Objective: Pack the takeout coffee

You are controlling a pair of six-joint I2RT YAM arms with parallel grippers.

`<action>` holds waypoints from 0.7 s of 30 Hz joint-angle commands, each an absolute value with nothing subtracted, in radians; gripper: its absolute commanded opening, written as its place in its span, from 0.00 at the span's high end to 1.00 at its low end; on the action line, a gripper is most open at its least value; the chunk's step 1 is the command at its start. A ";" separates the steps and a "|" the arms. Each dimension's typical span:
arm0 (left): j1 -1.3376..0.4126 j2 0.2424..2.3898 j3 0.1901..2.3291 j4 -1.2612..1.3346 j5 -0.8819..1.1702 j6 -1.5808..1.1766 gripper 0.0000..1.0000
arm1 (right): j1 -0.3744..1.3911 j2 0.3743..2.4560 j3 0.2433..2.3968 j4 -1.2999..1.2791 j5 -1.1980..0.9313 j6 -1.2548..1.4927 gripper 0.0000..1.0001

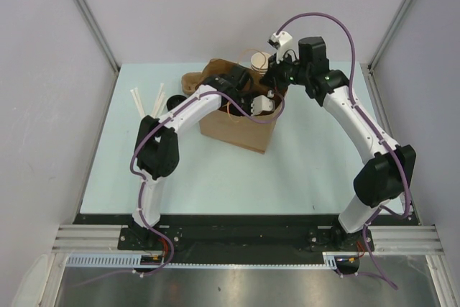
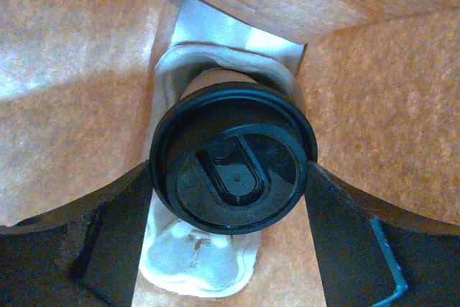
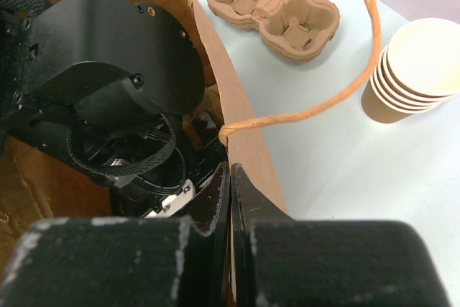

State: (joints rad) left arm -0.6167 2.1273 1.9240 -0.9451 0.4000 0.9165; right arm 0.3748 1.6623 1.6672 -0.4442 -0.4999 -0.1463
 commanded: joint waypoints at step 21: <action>-0.629 2.141 1.928 -0.851 0.325 0.919 0.00 | 0.356 1.710 1.735 -0.417 -0.506 -0.127 1.00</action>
